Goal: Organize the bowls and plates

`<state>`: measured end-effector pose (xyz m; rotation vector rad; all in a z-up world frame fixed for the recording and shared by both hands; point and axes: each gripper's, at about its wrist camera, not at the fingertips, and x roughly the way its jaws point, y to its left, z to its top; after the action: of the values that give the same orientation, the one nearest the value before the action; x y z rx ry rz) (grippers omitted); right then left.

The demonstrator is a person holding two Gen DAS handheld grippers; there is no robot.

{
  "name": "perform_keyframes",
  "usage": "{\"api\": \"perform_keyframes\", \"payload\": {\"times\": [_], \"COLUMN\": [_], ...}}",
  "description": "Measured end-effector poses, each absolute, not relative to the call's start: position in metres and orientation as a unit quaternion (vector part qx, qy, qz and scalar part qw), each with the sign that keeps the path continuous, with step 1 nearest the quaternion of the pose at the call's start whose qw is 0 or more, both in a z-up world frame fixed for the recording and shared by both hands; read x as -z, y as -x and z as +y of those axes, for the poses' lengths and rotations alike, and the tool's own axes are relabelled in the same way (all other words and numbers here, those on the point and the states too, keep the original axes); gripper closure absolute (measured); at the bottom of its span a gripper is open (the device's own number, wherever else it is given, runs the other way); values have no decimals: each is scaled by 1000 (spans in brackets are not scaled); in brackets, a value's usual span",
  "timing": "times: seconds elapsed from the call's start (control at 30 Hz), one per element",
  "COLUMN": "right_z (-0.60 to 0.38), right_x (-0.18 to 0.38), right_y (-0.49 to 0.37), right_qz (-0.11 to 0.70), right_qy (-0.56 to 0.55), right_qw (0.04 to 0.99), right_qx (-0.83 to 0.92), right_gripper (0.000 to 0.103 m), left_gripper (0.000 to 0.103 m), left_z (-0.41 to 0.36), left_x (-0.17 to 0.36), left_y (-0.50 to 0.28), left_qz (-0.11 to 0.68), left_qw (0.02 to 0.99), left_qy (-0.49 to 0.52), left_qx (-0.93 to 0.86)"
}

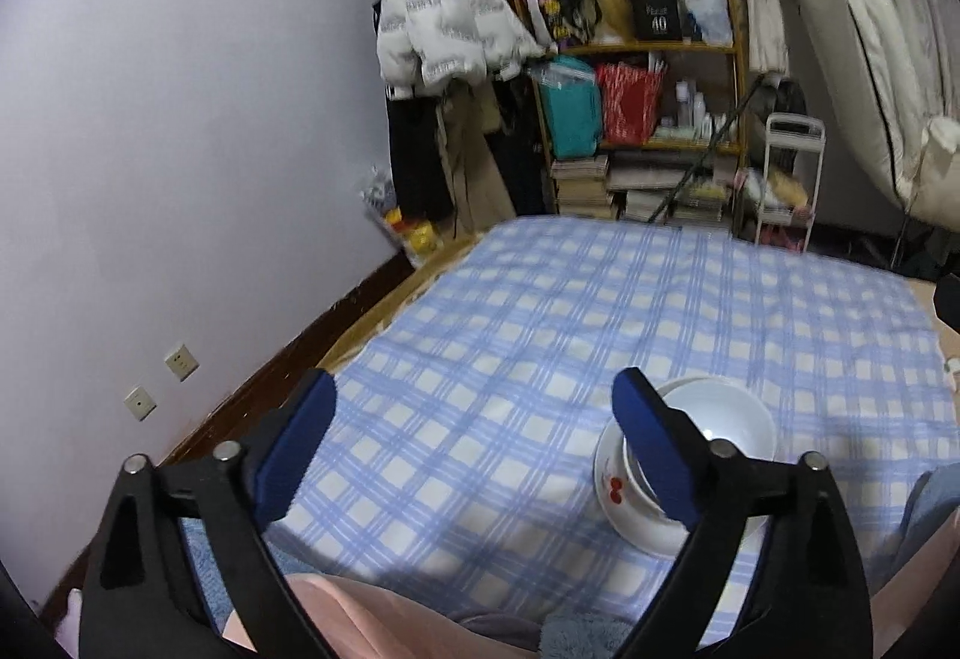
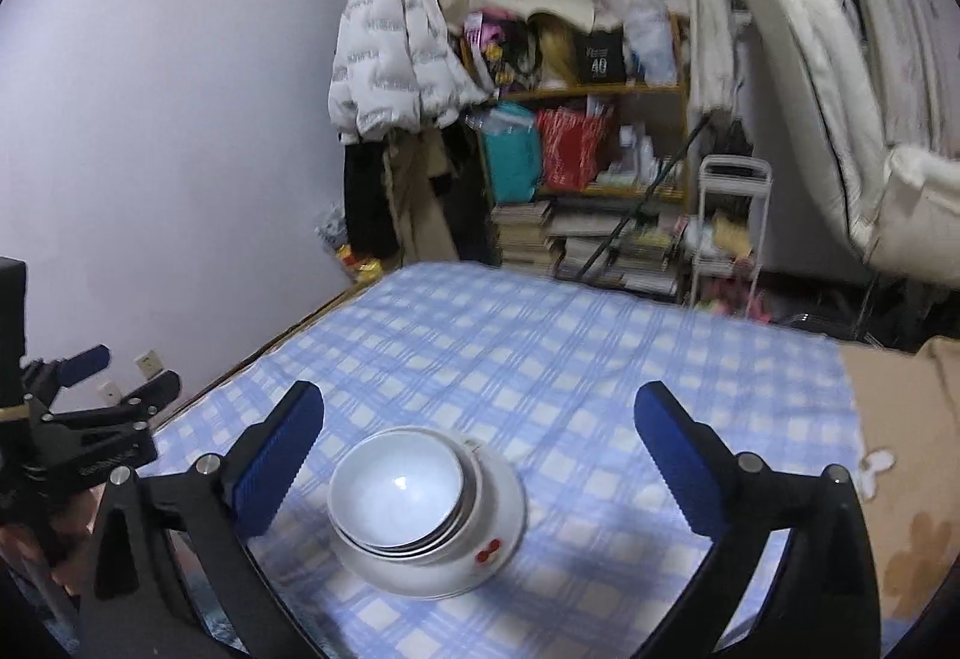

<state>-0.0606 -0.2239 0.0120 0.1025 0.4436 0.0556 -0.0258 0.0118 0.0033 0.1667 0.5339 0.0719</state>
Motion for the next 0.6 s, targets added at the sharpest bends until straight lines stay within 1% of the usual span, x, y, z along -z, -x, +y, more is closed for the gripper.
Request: {"api": "perform_keyframes", "payload": {"times": [0.07,0.17,0.27,0.6], "right_z": [-226,-231,-236,-245], "right_x": [-14,-14,-11,9], "right_y": [68,76,80,78], "right_qz": [205,183,177,190], "right_qy": [-50,-50,-55,-62], "right_qw": [977,982,983,980], "right_qx": [-24,-12,-7,7], "right_gripper": [0,0,0,0], "left_gripper": [8,7,7,7], "left_z": [14,14,15,19], "left_x": [-5,-4,-1,8], "left_y": [33,38,39,37], "left_qz": [239,219,220,229], "left_qw": [967,971,971,971], "left_qy": [-75,-78,-79,-57], "left_qx": [-44,-58,-56,-35]}}
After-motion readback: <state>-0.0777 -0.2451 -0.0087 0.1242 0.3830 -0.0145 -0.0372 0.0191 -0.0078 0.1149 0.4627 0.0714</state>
